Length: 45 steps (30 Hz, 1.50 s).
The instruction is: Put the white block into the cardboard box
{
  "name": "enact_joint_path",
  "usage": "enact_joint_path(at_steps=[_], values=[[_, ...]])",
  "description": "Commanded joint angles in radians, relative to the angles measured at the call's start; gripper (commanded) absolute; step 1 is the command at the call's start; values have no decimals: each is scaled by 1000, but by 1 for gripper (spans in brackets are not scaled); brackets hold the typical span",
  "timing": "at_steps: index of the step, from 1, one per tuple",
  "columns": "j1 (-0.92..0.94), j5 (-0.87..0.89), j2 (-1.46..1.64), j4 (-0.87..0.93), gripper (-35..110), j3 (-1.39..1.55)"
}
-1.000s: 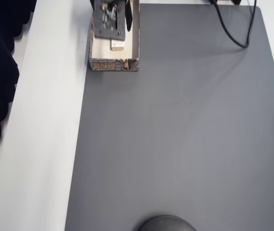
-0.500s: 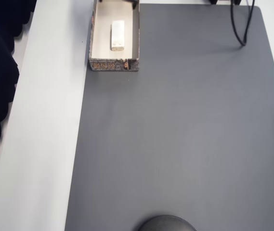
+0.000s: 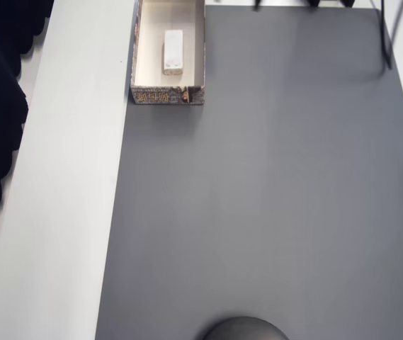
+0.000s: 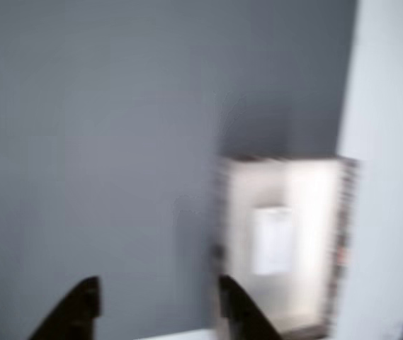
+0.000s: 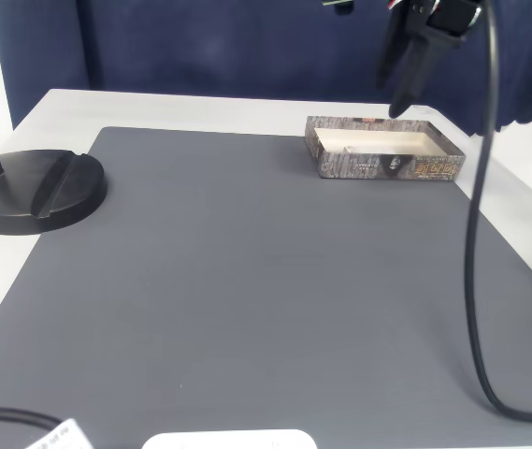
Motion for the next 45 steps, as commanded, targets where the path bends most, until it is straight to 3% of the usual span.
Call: enact_joint_path(at_steps=[1, 11, 15, 22, 30, 45], values=[[-153, -201, 166, 44, 15, 140], [-488, -568, 268, 91, -1, 262], [-574, -684, 322, 87, -2, 334], [-735, -920, 480, -72, -2, 594], [-796, -939, 673, -193, -2, 842], [-713, -815, 1120, -322, -2, 1218]])
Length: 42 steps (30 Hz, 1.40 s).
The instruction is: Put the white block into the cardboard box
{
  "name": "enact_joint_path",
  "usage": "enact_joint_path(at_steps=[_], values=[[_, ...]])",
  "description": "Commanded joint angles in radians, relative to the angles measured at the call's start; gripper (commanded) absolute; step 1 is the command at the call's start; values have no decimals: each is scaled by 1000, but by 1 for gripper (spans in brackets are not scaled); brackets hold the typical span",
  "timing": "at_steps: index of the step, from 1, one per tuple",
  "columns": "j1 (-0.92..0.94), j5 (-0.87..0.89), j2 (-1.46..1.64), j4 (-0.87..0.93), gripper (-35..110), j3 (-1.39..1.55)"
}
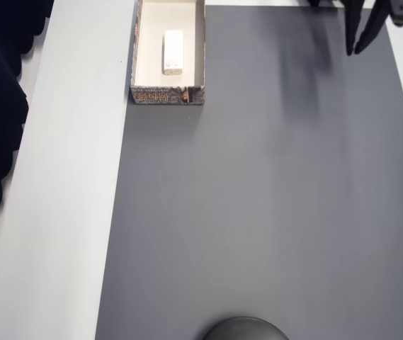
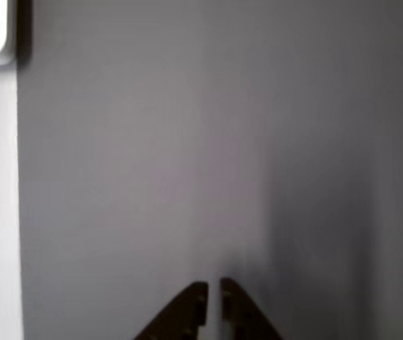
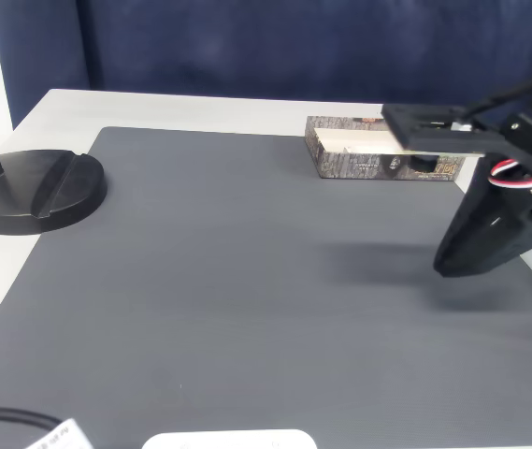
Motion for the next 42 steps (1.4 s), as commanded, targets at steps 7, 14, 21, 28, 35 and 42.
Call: enact_joint_path(at_steps=[7, 14, 21, 28, 35, 42], values=[[6, 17, 270, 17, -2, 158], [-3, 12, 411, 0, -2, 258], [-11, 14, 468, -17, -2, 304], [-6, 14, 502, -35, -2, 334], [-5, 18, 549, -51, -2, 374], [5, 28, 549, -48, -2, 374]])
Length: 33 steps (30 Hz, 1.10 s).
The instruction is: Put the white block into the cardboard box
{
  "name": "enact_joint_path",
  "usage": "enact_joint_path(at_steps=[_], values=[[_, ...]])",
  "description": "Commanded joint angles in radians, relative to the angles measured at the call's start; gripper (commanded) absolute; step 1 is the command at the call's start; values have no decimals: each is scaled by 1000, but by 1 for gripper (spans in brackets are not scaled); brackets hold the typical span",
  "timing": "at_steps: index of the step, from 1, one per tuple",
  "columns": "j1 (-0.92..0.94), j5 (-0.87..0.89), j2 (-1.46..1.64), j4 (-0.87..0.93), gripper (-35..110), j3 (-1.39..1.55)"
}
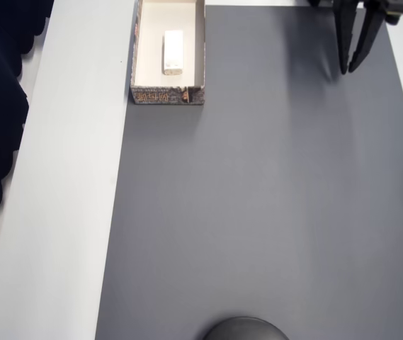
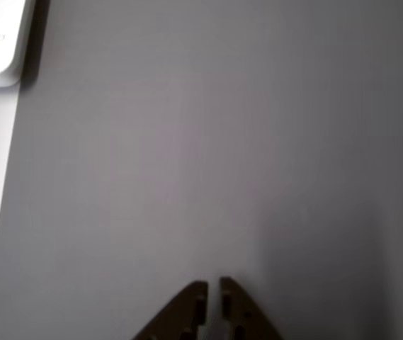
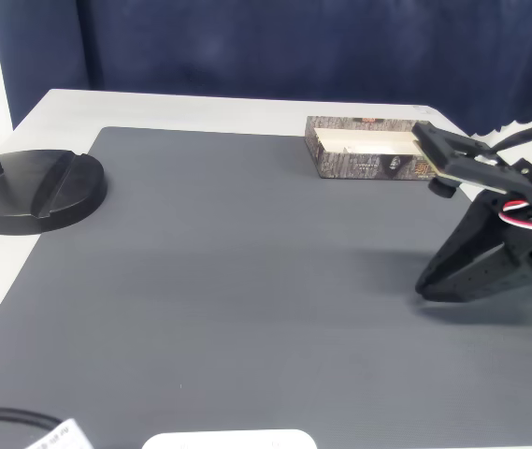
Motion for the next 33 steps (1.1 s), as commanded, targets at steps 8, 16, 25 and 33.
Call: enact_joint_path(at_steps=[8, 16, 25, 33], values=[[-17, 6, 34, 101, -2, 18], [-43, -44, 34, 130, -2, 18], [-48, -49, 34, 130, -2, 18], [-84, -51, 34, 132, -2, 18]])
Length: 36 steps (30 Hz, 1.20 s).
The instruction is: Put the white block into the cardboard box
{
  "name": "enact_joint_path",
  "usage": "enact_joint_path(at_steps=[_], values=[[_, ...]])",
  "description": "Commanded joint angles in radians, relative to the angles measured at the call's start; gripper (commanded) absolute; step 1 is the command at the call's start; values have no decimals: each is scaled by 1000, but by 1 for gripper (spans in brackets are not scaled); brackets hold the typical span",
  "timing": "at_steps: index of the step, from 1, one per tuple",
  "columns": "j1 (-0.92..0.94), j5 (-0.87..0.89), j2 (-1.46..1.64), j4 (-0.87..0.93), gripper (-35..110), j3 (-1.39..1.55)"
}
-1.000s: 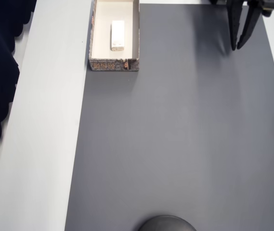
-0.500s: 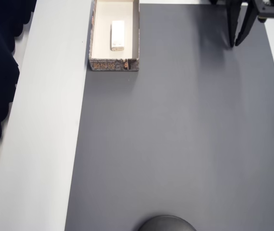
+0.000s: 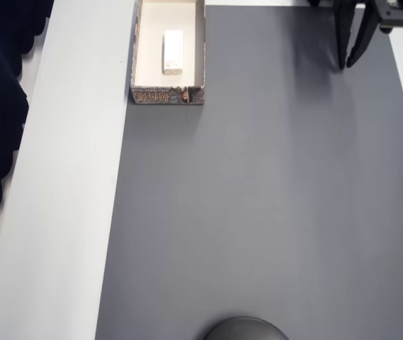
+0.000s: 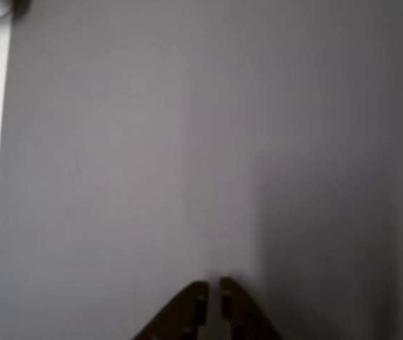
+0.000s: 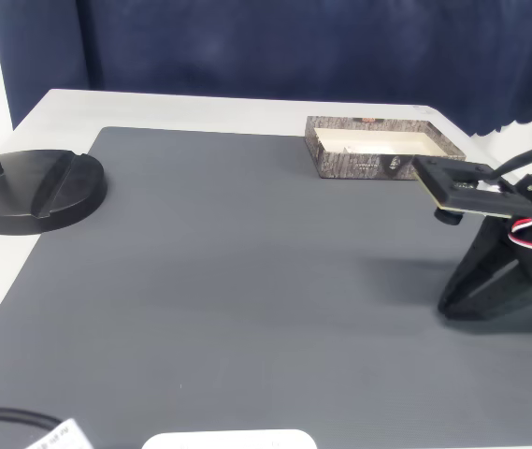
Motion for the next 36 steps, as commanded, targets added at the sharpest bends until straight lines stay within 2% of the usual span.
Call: enact_joint_path(at_steps=[1, 36], values=[[-32, -11, 35, 8, -2, 18], [-77, -34, 35, 11, -2, 18]])
